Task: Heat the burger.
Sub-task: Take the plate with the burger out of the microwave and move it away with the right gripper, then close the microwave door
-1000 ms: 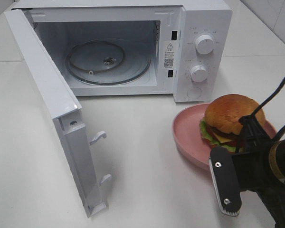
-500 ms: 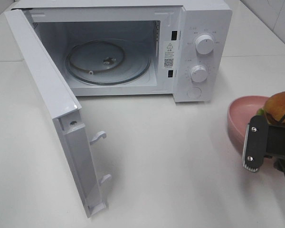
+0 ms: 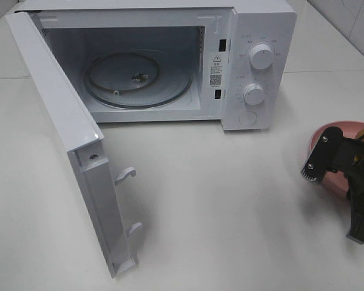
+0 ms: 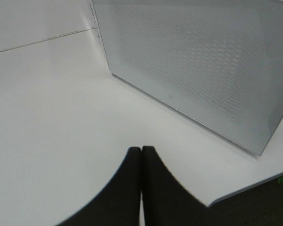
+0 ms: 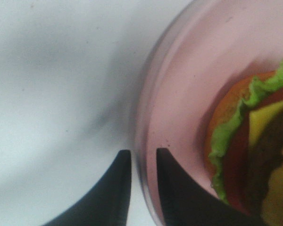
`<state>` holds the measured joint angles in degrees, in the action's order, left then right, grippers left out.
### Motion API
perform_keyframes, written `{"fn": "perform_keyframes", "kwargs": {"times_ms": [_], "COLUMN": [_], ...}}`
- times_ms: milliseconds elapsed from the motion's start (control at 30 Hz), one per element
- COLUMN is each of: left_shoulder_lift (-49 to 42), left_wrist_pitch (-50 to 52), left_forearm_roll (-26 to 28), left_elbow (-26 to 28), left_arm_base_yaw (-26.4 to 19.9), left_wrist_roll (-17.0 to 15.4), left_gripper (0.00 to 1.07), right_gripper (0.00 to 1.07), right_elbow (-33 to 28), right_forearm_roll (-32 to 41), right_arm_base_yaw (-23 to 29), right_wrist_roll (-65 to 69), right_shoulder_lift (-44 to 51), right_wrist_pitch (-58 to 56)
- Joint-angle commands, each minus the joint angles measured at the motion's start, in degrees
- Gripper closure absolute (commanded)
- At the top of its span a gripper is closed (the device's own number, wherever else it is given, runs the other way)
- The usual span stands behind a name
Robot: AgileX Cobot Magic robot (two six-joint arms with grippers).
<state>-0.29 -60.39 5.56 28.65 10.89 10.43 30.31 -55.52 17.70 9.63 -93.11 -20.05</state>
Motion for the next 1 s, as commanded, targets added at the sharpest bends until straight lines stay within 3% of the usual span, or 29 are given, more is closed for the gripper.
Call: {"fn": "perform_keyframes", "kwargs": {"times_ms": [33,100,133,300,500,533,567,600,800,1000], "left_shoulder_lift": [-0.52,-0.52,-0.52,-0.52,-0.52,-0.52,-0.52,-0.52,-0.52,-0.52], "left_wrist_pitch": [0.74,0.74,0.74,0.74,0.74,0.74,0.74,0.74,0.74,0.74], "left_forearm_roll": [0.11,0.11,0.11,0.11,0.11,0.11,0.11,0.11,0.11,0.11], "left_elbow": [-0.11,-0.11,-0.11,-0.11,-0.11,-0.11,-0.11,-0.11,-0.11,-0.11], "left_arm_base_yaw": [-0.06,-0.06,-0.06,-0.06,-0.06,-0.06,-0.06,-0.06,-0.06,-0.06], "left_wrist_roll": [-0.34,-0.34,-0.34,-0.34,-0.34,-0.34,-0.34,-0.34,-0.34,-0.34], "left_gripper": [1.06,1.06,1.06,1.06,1.06,1.06,1.06,1.06,1.06,1.06], "right_gripper": [0.67,0.63,0.56,0.54,0.54,0.53,0.53,0.5,0.36,0.33], "right_elbow": [0.46,0.46,0.74,1.6,5.79,8.25,8.25,10.14,16.27,22.35], "right_forearm_roll": [2.01,2.52,3.61,6.65,17.88,25.1,25.1,30.83,42.23,45.66], "right_arm_base_yaw": [-0.17,-0.17,-0.17,-0.17,-0.17,-0.17,-0.17,-0.17,-0.4,-0.52], "right_wrist_roll": [0.63,0.63,0.63,0.69,0.63,0.63,0.63,0.63,0.8,0.52], "right_shoulder_lift": [0.06,0.06,0.11,2.06,6.7,8.31,8.31,8.94,9.11,9.11], "right_wrist_pitch": [-0.57,-0.57,-0.57,0.57,0.86,-0.8,-0.8,-3.78,-18.11,-28.53]}}
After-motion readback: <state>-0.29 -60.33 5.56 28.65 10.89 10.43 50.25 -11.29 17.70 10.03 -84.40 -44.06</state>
